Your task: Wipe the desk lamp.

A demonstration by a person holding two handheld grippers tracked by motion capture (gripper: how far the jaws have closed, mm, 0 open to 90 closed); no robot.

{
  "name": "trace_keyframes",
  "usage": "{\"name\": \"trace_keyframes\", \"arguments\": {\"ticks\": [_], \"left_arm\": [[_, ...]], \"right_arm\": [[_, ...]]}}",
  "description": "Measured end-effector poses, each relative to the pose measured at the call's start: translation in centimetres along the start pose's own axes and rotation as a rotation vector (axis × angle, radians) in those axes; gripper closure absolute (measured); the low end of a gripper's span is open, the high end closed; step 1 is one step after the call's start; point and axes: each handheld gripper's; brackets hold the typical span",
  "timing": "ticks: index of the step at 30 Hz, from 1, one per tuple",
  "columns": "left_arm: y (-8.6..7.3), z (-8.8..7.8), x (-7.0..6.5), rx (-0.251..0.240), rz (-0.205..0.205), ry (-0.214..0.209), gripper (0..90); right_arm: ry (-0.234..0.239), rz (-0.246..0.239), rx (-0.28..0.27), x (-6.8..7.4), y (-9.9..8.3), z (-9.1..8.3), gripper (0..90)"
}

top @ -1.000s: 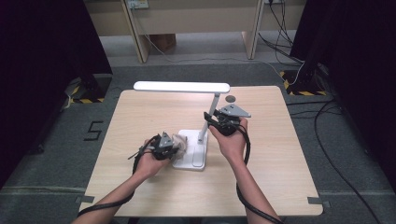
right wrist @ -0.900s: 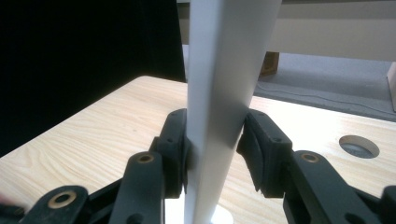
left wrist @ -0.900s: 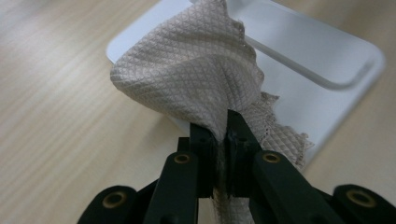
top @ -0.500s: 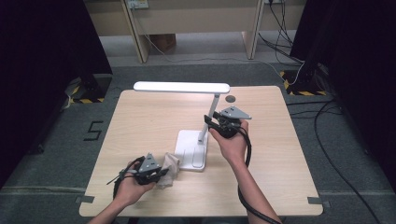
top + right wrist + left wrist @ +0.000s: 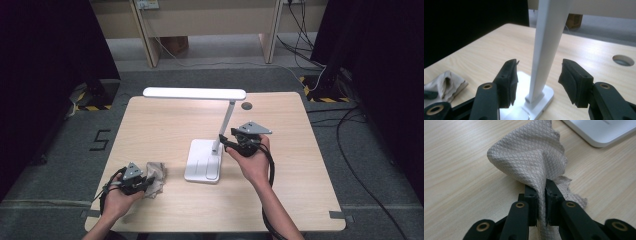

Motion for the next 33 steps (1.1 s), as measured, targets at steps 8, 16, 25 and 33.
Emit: {"name": "trace_keyframes", "arguments": {"ticks": [8,16,25,33], "left_arm": [[0.7,-0.7,0.2,-0.048,-0.048,0.015,51.6],[1.7,-2.8,-0.1,-0.097,-0.035,0.014,32.6],[2.4,-3.1,-0.6,-0.088,-0.063,-0.025,33.8],[5.4,-2.4,-3.4,-0.147,-0.008,-0.081,44.9]], "right_arm": [[0.029,0.008,0.067,0.1,-2.4,-0.1,46.4],[0.035,0.017,0.110,-0.2,-4.2,-0.9,46.1],[0.030,0.038,0.126,-0.6,-5.4,-1.5,46.4],[0.042,0.046,0.144,0.1,-6.1,-1.3,47.9]]}}
Point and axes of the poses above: each handheld gripper's, and its own axes: z roughly forward along the jaws, y roughly out of its top, x roughly to its left, and after that the axes turned 11 degrees about -z, right-handed
